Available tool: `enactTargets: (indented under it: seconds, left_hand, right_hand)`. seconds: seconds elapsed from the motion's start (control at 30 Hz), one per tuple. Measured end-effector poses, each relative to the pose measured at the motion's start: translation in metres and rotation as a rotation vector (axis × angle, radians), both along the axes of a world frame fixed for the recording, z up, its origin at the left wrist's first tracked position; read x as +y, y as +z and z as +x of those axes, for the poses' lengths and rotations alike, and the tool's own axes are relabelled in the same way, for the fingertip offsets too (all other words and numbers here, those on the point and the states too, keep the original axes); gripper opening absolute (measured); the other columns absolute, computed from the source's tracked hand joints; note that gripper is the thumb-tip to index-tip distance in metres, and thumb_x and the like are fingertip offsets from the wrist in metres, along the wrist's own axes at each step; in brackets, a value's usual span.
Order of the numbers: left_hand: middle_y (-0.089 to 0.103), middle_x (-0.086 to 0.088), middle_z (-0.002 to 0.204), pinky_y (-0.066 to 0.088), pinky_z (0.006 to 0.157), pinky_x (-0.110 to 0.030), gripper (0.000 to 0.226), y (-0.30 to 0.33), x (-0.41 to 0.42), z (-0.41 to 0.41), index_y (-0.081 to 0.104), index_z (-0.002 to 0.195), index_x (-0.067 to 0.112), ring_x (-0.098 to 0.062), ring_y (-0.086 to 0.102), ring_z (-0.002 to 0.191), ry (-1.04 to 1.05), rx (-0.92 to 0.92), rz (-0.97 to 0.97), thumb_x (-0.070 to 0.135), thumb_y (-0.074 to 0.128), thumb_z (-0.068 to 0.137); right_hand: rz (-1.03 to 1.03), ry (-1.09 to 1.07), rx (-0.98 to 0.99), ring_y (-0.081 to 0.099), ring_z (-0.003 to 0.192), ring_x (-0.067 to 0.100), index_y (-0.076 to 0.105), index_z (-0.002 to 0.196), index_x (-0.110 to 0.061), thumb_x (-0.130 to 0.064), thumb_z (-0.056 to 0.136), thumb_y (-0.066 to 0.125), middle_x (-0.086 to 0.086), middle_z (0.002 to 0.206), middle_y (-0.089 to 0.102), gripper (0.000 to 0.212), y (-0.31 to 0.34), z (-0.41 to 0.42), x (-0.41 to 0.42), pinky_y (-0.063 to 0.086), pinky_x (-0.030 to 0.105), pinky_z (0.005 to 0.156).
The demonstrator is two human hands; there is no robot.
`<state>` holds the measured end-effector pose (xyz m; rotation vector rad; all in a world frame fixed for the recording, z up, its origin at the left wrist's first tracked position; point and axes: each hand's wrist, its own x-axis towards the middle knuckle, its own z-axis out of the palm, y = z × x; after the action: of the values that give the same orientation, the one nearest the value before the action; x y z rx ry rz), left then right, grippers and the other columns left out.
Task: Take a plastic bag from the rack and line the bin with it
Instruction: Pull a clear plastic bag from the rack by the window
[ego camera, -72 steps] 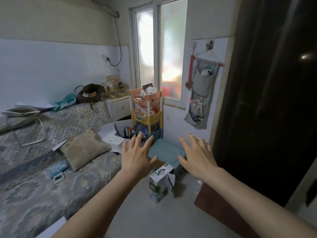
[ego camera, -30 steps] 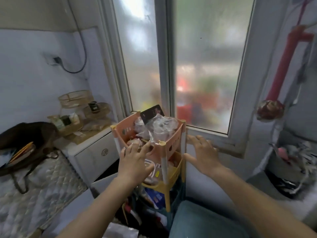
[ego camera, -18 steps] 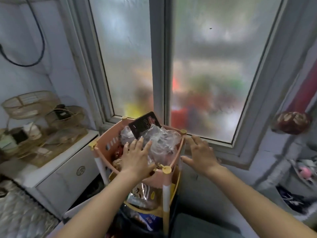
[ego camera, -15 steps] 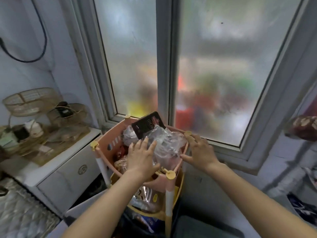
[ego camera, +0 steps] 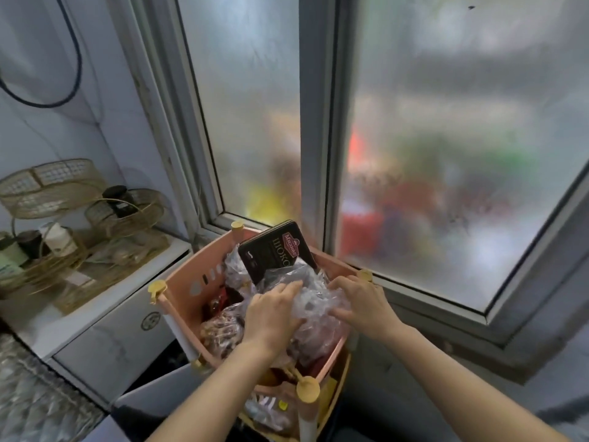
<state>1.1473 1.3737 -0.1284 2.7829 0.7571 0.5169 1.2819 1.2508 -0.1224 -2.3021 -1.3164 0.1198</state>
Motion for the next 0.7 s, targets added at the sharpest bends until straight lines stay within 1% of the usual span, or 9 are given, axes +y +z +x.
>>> enactTargets:
  seconds: [0.07, 0.1, 0.2, 0.27, 0.33, 0.4, 0.47, 0.6, 0.7]
  left_hand:
    - [0.053, 0.014, 0.085, 0.046, 0.071, -0.028, 0.046, 0.006, 0.001, 0.000, 0.056, 0.117, 0.028, -0.014, 0.057, 0.081, -0.012, -0.055, -0.061, 0.040, 0.071, 0.075]
    - [0.046, 0.016, 0.077, 0.043, 0.064, -0.024, 0.039, 0.009, 0.002, 0.000, 0.060, 0.109, 0.027, -0.010, 0.053, 0.073, -0.025, -0.086, -0.087, 0.040, 0.072, 0.074]
    - [0.041, 0.018, 0.071, 0.035, 0.056, -0.016, 0.030, 0.018, 0.005, -0.003, 0.065, 0.094, 0.022, 0.001, 0.044, 0.063, -0.042, -0.141, -0.107, 0.041, 0.072, 0.073]
    - [0.047, 0.013, 0.081, 0.042, 0.062, -0.019, 0.033, 0.029, 0.004, -0.010, 0.066, 0.090, 0.018, -0.004, 0.050, 0.069, -0.061, -0.167, -0.101, 0.044, 0.072, 0.072]
    - [0.052, 0.003, 0.102, 0.049, 0.077, -0.027, 0.038, 0.042, 0.001, -0.018, 0.066, 0.090, 0.015, -0.012, 0.054, 0.087, -0.117, -0.182, -0.063, 0.047, 0.071, 0.071]
    - [0.051, -0.002, 0.124, 0.044, 0.097, -0.038, 0.033, 0.057, -0.007, -0.028, 0.066, 0.087, 0.017, -0.019, 0.049, 0.112, -0.200, -0.222, -0.063, 0.045, 0.072, 0.071]
    - [0.044, 0.001, 0.139, 0.032, 0.106, -0.045, 0.027, 0.072, -0.021, -0.040, 0.064, 0.082, 0.022, -0.023, 0.037, 0.130, -0.307, -0.293, -0.084, 0.044, 0.074, 0.070]
    - [0.035, 0.009, 0.142, 0.021, 0.109, -0.051, 0.047, 0.092, -0.063, -0.073, 0.066, 0.092, 0.019, -0.015, 0.026, 0.135, -0.563, -0.410, -0.053, 0.060, 0.063, 0.067]
    - [0.038, 0.009, 0.143, 0.033, 0.107, -0.057, 0.063, 0.099, -0.101, -0.097, 0.059, 0.110, 0.021, -0.016, 0.032, 0.136, -0.717, -0.380, -0.058, 0.066, 0.062, 0.067]
  right_hand:
    - [0.102, 0.008, 0.041, 0.059, 0.085, 0.010, 0.061, 0.101, -0.021, -0.031, 0.077, 0.069, -0.001, 0.099, 0.066, 0.027, 0.003, 0.000, -0.002, 0.051, 0.030, 0.082]
    - [0.152, 0.008, 0.053, 0.058, 0.080, 0.007, 0.063, 0.098, -0.019, -0.028, 0.077, 0.070, 0.000, 0.096, 0.067, 0.024, 0.006, -0.001, -0.003, 0.049, 0.021, 0.076]
    - [0.276, 0.000, 0.079, 0.053, 0.069, -0.004, 0.066, 0.093, -0.015, -0.023, 0.075, 0.074, -0.005, 0.087, 0.064, 0.022, 0.019, -0.004, -0.013, 0.039, 0.008, 0.060]
    - [0.334, -0.008, 0.075, 0.051, 0.065, -0.006, 0.067, 0.092, -0.013, -0.020, 0.072, 0.076, -0.007, 0.084, 0.061, 0.023, 0.032, -0.011, -0.023, 0.040, 0.006, 0.057]
    - [0.390, -0.016, 0.044, 0.050, 0.063, -0.009, 0.067, 0.090, -0.011, -0.017, 0.071, 0.077, -0.006, 0.081, 0.060, 0.022, 0.047, -0.022, -0.036, 0.041, 0.002, 0.059]
    - [0.431, -0.056, 0.019, 0.052, 0.065, -0.008, 0.067, 0.090, -0.010, -0.015, 0.072, 0.077, -0.004, 0.080, 0.061, 0.021, 0.062, -0.038, -0.053, 0.041, 0.000, 0.060]
    - [0.449, -0.119, 0.001, 0.055, 0.068, -0.001, 0.067, 0.092, -0.011, -0.017, 0.073, 0.076, -0.003, 0.083, 0.061, 0.021, 0.078, -0.058, -0.075, 0.042, 0.000, 0.061]
    - [0.488, -0.238, 0.008, 0.061, 0.080, 0.008, 0.066, 0.093, -0.018, -0.018, 0.076, 0.073, -0.002, 0.091, 0.064, 0.019, 0.102, -0.113, -0.134, 0.044, 0.005, 0.065]
    - [0.519, -0.314, 0.035, 0.062, 0.084, 0.004, 0.062, 0.086, -0.034, -0.019, 0.077, 0.071, -0.008, 0.090, 0.065, 0.019, 0.112, -0.159, -0.187, 0.047, 0.007, 0.067]
